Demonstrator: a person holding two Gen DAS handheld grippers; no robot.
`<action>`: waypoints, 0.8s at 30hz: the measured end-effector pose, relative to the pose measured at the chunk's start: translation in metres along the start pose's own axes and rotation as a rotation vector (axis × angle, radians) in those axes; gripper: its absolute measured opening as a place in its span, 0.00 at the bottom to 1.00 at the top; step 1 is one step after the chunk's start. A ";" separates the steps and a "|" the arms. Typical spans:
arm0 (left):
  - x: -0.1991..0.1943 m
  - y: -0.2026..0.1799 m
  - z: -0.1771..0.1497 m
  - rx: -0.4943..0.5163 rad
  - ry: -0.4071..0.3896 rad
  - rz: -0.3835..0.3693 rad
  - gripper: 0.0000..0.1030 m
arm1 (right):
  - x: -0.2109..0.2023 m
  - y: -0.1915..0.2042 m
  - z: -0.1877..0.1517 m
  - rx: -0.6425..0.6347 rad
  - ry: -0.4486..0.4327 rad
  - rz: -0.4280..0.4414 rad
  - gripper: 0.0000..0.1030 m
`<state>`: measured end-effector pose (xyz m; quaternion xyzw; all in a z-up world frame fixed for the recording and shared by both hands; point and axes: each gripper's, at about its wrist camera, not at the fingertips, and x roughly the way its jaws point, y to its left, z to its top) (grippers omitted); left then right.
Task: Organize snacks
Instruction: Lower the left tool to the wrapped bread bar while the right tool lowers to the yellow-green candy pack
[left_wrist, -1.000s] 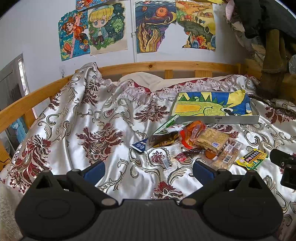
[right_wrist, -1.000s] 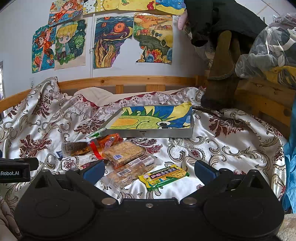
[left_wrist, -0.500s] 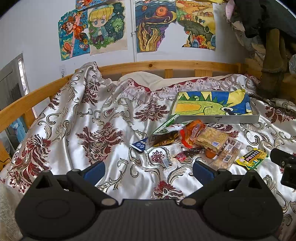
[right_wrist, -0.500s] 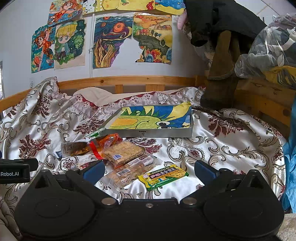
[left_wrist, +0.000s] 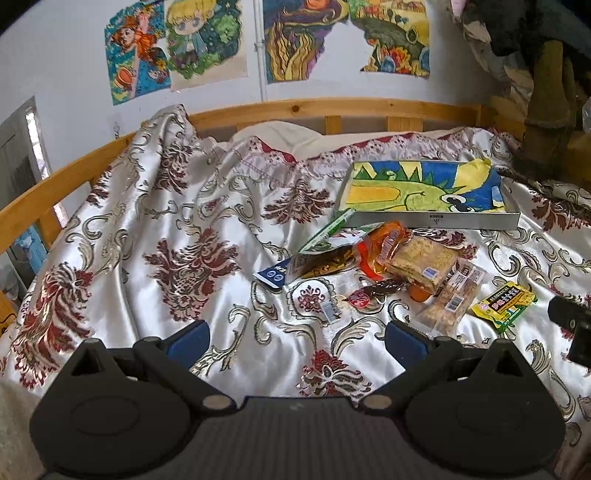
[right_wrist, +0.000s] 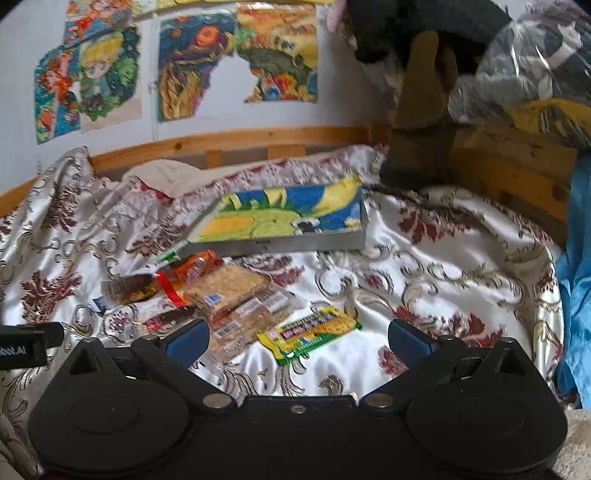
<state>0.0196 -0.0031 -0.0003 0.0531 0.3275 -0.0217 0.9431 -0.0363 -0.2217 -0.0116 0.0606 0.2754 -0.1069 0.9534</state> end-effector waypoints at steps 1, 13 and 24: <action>0.002 -0.001 0.004 0.005 0.009 -0.007 0.99 | 0.003 -0.002 0.002 0.010 0.017 -0.001 0.99; 0.051 -0.042 0.043 0.130 0.011 -0.209 1.00 | 0.102 -0.056 0.047 0.284 0.338 0.064 1.00; 0.107 -0.095 0.041 0.269 0.048 -0.329 0.99 | 0.156 -0.078 0.033 0.447 0.469 0.170 0.99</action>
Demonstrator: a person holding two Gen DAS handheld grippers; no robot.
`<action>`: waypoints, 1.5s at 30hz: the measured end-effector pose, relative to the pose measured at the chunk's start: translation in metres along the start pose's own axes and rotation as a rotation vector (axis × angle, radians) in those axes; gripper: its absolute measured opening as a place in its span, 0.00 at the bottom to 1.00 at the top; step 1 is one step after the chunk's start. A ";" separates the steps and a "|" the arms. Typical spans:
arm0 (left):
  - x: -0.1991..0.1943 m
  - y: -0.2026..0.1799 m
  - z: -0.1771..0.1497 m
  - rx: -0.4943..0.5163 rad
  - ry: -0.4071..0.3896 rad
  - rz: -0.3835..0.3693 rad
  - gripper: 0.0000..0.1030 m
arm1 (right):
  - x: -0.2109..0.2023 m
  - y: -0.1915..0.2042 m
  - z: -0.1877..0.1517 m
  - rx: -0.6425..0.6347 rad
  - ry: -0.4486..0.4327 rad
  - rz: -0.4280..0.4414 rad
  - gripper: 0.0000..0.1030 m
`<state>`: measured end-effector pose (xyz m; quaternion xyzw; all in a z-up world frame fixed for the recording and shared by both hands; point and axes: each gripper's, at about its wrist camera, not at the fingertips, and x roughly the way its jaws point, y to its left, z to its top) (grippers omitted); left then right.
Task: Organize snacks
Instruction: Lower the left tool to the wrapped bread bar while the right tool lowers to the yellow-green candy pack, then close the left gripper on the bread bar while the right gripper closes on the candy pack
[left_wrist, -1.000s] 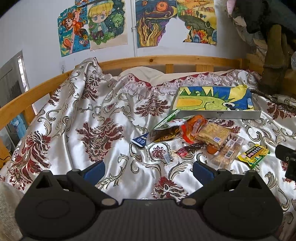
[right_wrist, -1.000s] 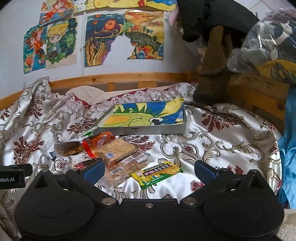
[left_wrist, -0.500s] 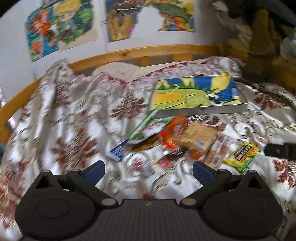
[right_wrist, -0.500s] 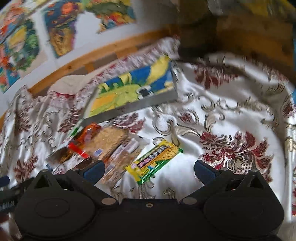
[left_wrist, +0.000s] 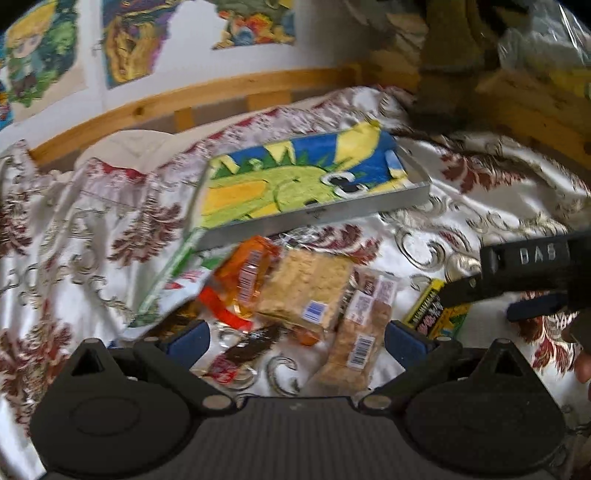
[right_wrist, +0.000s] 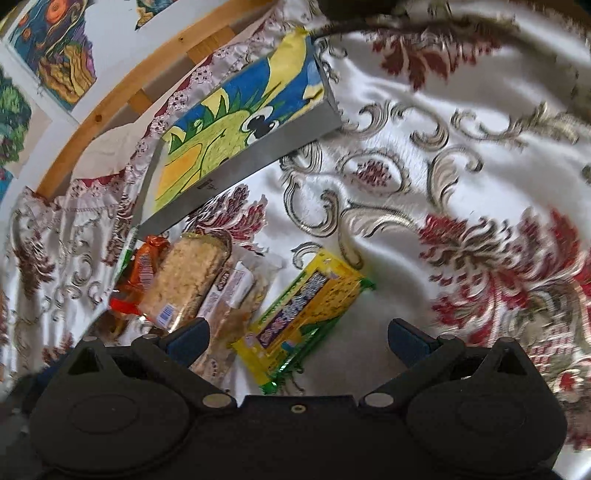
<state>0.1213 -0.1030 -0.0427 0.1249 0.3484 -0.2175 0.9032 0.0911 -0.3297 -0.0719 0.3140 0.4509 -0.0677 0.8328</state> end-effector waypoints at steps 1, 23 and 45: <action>0.004 -0.001 -0.001 0.005 0.010 -0.009 1.00 | 0.002 -0.001 0.001 0.013 0.005 0.010 0.99; 0.052 -0.017 -0.003 0.138 0.096 -0.263 0.64 | 0.023 -0.010 0.003 0.076 0.033 0.044 0.52; 0.048 0.007 -0.013 -0.149 0.285 -0.213 0.40 | 0.020 -0.009 0.006 0.013 -0.007 -0.035 0.29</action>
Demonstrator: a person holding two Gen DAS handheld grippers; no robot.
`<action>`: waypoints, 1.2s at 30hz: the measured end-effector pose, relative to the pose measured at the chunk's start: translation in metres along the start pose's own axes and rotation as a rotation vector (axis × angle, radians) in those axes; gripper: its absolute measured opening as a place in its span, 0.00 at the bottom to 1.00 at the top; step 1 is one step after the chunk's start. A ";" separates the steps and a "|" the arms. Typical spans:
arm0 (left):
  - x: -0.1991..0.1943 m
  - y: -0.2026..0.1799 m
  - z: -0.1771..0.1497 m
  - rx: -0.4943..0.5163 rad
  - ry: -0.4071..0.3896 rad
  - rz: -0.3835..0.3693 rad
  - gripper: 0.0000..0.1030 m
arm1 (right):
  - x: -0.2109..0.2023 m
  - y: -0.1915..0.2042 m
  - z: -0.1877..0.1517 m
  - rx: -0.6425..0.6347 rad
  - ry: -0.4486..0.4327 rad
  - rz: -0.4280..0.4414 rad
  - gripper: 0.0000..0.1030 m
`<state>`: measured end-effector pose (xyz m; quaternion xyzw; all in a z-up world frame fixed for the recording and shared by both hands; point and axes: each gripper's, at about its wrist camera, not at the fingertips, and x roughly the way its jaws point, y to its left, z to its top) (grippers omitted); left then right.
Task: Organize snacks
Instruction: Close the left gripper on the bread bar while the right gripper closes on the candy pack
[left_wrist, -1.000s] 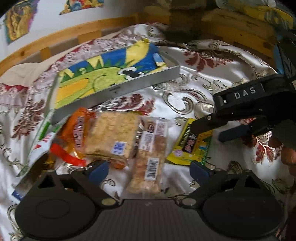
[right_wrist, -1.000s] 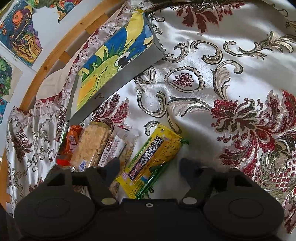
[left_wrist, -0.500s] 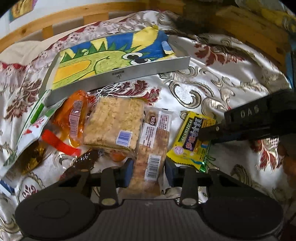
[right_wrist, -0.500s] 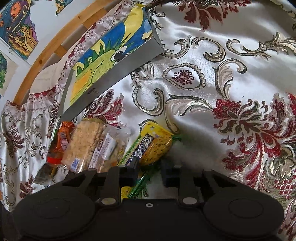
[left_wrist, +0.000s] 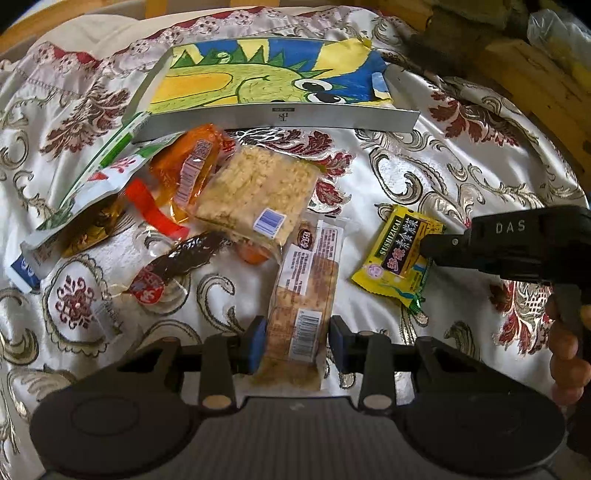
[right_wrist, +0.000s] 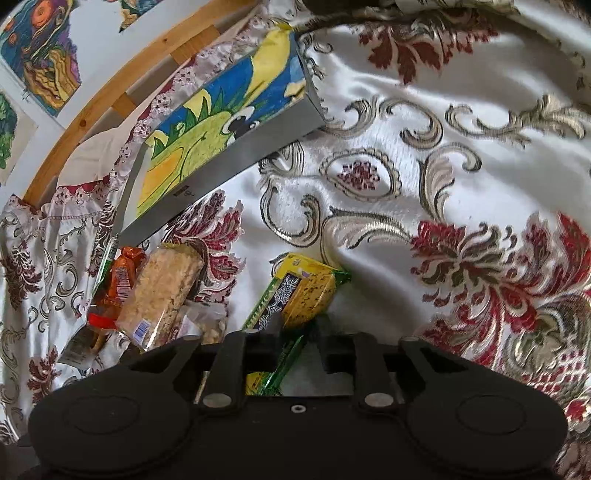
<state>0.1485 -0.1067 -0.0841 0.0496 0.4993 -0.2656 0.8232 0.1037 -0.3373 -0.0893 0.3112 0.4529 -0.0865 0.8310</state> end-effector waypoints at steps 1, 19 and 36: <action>0.001 -0.001 0.001 0.009 -0.001 0.003 0.43 | 0.001 -0.001 0.000 0.013 0.007 0.010 0.36; 0.013 -0.001 0.007 -0.010 0.010 0.019 0.40 | 0.023 0.023 0.004 -0.021 0.021 0.080 0.21; 0.014 0.000 0.005 -0.031 0.016 0.025 0.39 | 0.036 0.014 0.002 0.055 0.109 0.137 0.24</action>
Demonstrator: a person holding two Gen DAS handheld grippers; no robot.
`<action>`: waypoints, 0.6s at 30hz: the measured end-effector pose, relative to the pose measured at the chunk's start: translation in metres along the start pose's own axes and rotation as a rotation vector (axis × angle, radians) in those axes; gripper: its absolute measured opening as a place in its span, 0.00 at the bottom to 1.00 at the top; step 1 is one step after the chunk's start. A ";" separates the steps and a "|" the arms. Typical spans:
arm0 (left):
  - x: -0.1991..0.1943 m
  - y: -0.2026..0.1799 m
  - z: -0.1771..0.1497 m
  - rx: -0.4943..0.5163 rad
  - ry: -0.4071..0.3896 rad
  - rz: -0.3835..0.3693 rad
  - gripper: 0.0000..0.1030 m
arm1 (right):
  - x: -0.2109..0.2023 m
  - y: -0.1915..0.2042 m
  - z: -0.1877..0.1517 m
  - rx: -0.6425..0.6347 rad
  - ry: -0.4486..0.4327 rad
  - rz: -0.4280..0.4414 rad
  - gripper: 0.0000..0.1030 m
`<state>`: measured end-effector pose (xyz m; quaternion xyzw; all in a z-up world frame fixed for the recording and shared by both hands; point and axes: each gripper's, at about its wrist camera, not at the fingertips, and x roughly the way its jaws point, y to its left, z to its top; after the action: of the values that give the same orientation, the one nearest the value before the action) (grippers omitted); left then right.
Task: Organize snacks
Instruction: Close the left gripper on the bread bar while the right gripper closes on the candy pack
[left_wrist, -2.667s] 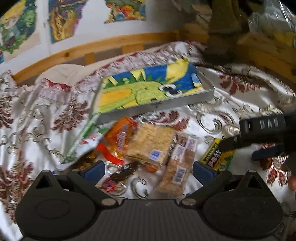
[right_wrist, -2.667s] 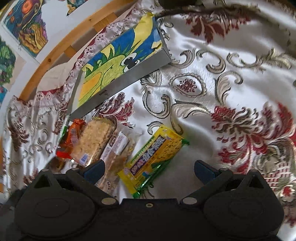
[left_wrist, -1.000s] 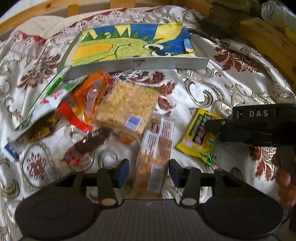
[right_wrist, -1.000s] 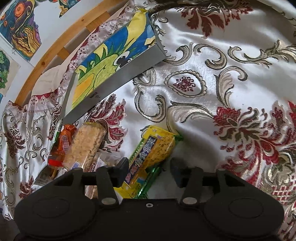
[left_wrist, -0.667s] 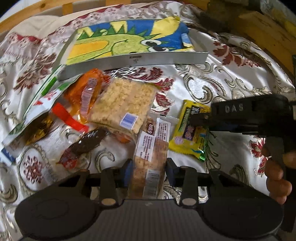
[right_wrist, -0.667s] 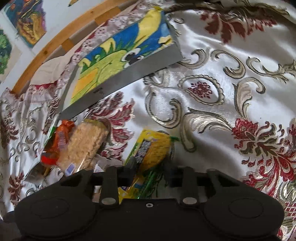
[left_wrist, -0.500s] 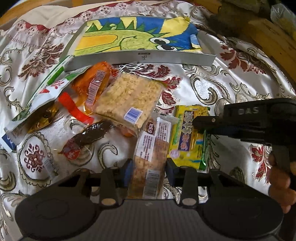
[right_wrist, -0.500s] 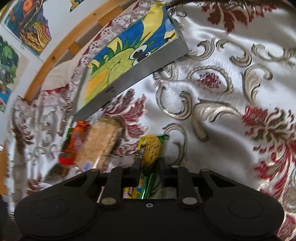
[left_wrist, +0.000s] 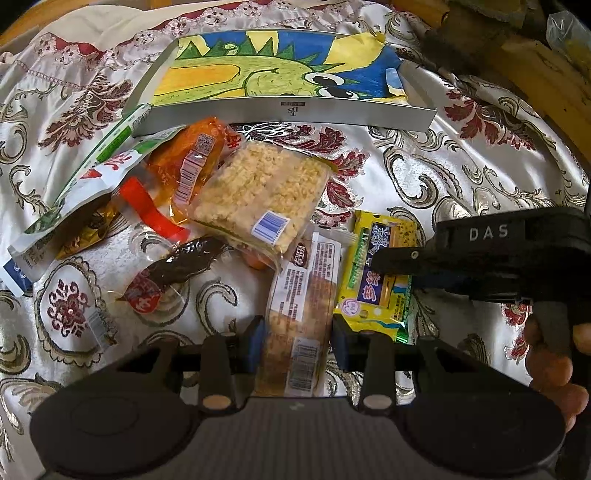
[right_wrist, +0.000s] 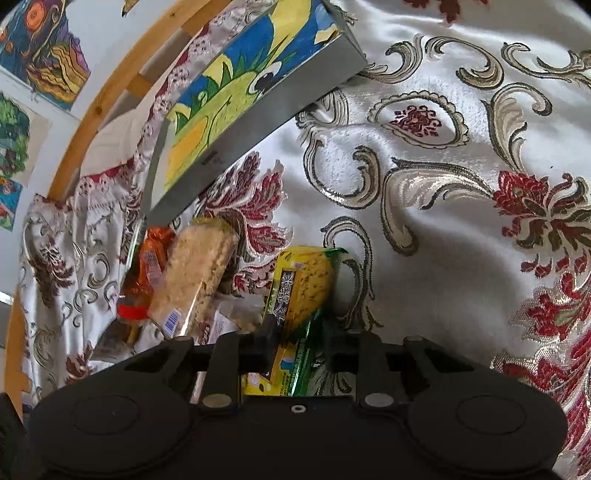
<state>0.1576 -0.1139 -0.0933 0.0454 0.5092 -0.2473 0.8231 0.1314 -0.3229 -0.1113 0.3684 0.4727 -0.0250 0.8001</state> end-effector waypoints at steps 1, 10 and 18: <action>-0.001 -0.001 -0.001 0.004 -0.001 0.002 0.39 | -0.001 0.002 0.000 -0.010 -0.010 -0.003 0.22; -0.013 -0.007 -0.007 -0.042 0.014 -0.050 0.38 | -0.027 0.026 -0.002 -0.204 -0.167 -0.056 0.11; -0.038 -0.019 -0.007 -0.063 -0.063 -0.094 0.38 | -0.056 0.031 0.003 -0.286 -0.314 -0.076 0.10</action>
<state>0.1295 -0.1143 -0.0610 -0.0126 0.4921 -0.2710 0.8272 0.1148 -0.3199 -0.0497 0.2246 0.3547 -0.0450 0.9065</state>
